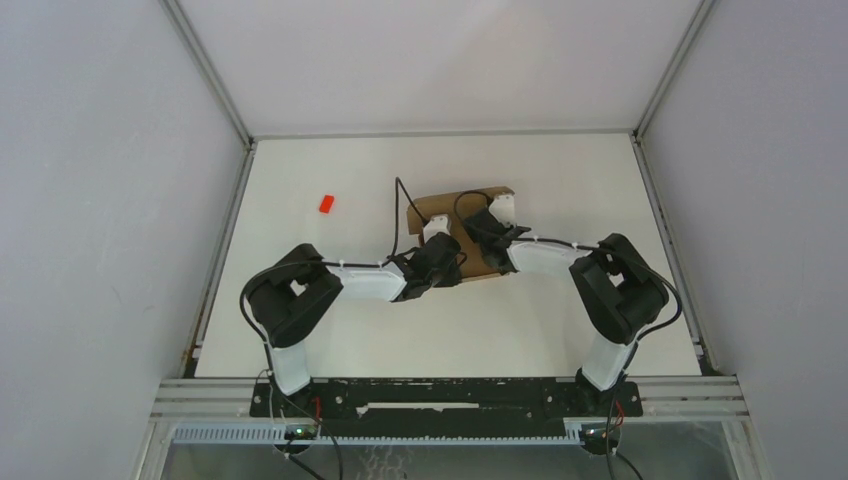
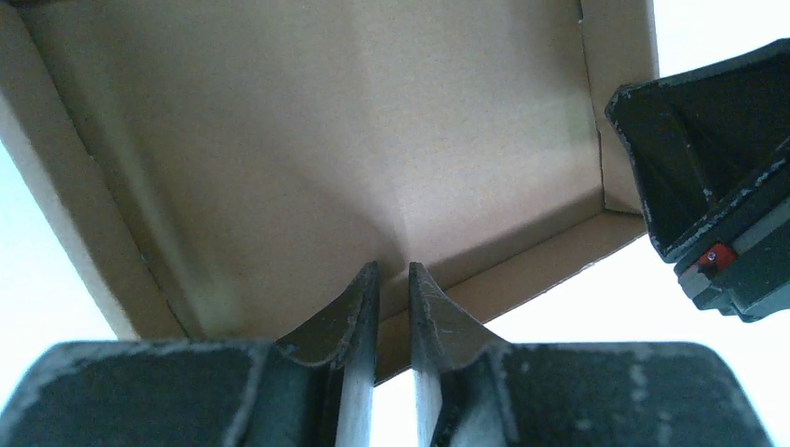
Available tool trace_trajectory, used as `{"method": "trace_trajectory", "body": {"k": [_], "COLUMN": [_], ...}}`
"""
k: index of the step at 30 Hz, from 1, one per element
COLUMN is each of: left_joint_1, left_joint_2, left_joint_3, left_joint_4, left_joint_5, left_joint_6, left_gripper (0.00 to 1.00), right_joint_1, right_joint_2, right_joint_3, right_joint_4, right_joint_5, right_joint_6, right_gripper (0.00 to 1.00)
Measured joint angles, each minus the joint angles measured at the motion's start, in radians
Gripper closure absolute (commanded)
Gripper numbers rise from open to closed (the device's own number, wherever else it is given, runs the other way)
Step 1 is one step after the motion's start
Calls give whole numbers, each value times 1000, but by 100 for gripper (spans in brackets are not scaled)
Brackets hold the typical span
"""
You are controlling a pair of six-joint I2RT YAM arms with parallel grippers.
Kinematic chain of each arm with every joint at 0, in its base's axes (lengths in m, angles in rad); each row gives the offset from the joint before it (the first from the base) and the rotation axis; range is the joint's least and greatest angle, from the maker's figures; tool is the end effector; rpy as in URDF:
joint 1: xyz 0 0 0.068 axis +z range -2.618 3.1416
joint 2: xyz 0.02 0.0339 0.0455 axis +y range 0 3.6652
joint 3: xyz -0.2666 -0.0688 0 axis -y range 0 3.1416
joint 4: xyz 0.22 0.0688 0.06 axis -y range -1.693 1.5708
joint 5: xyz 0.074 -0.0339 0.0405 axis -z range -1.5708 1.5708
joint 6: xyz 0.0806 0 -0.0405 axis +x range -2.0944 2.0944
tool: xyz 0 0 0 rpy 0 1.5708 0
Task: Fold the paper box
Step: Fold the paper box at the center of the board.
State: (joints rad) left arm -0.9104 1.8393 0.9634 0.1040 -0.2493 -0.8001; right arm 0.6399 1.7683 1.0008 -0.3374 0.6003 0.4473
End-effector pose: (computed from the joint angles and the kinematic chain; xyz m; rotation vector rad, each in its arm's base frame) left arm 0.2529 -0.2932 0.1339 0.0055 2.3831 -0.5626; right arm 0.2962 0.1638 0.1398 -0.0559 2.4281 -0.3444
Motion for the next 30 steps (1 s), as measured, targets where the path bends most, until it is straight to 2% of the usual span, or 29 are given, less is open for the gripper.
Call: {"method": "trace_trajectory", "body": {"k": [2, 6, 10, 17, 20, 30], "left_joint_1": [0, 0, 0, 0, 0, 0], "left_joint_2": [0, 0, -1, -1, -1, -1], "left_joint_3": [-1, -2, -2, -2, -2, -2], "left_joint_4": [2, 3, 4, 4, 4, 5], "left_joint_5": [2, 6, 9, 20, 23, 26], "left_joint_6": [0, 0, 6, 7, 7, 10], "left_gripper": [77, 77, 77, 77, 77, 77], "right_joint_1": [6, 8, 8, -23, -45, -109], "right_joint_2": [-9, -10, -11, -52, -68, -91], "right_joint_3": [-12, -14, -17, -73, -88, -106], "right_joint_4": [0, 0, 6, 39, 48, 71], "right_joint_5": [5, 5, 0, -101, -160, -289], "right_joint_6": [15, 26, 25, 31, 30, 22], "right_gripper": [100, 83, 80, 64, 60, 60]}}
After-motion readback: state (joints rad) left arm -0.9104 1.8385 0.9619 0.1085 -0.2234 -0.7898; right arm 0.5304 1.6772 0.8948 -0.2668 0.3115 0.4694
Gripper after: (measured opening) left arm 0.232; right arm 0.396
